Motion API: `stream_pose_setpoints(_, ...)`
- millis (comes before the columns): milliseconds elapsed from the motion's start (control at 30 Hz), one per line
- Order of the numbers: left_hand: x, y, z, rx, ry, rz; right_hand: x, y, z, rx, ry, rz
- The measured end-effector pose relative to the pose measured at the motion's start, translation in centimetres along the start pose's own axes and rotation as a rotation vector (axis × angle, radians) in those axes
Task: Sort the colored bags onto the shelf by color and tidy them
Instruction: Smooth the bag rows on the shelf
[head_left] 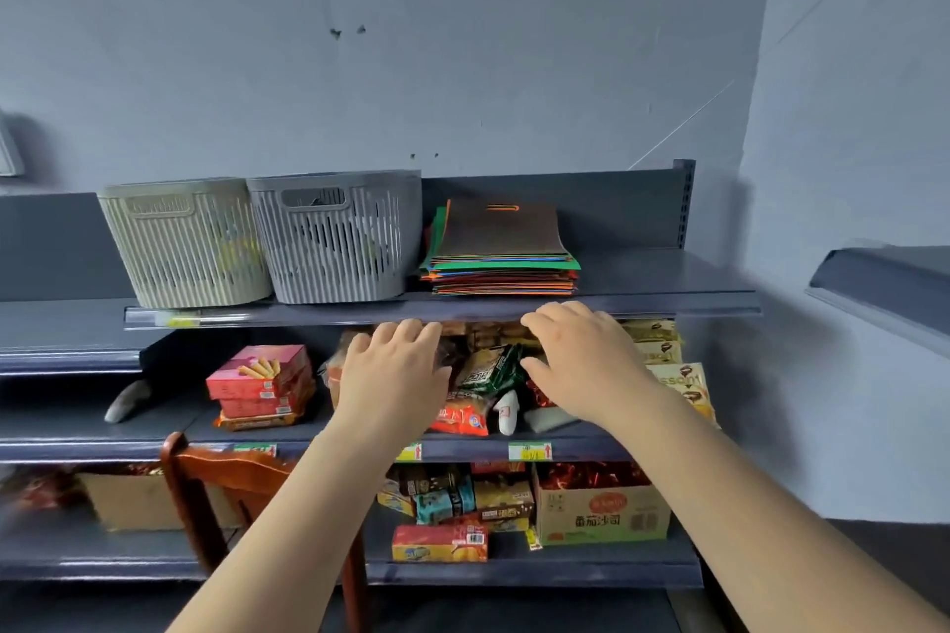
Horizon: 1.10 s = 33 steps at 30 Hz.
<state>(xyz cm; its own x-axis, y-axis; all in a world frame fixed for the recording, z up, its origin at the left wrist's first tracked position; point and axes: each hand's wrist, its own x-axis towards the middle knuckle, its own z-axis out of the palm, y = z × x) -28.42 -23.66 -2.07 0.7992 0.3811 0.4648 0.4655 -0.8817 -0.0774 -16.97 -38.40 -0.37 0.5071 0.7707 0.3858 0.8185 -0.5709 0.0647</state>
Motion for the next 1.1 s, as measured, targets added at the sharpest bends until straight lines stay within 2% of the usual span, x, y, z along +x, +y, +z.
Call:
stream_pose_setpoints(367,14.3,-4.1,7.8,-0.016,0.090,0.093,13.6,3.0,6.3,-0.034,0.014,0.040)
stream_pose_setpoints(700,23.8,-6.9,13.7,-0.149,0.118,0.143,23.1,6.4,9.8,0.098,0.042,0.163)
stream_pose_setpoints(900,27.6,-8.2,16.3,-0.126,0.195,0.178,28.6,10.2,12.3,0.141,-0.110,0.207)
stream_pose_setpoints(1033,29.2,-8.4,16.7,-0.196,0.173,0.130,30.7,12.1,13.7,0.150,-0.260,0.208)
stream_pose_setpoints(1100,29.7,-8.5,16.8,-0.225,0.168,0.102,31.1,12.7,13.8,0.156,-0.285,0.198)
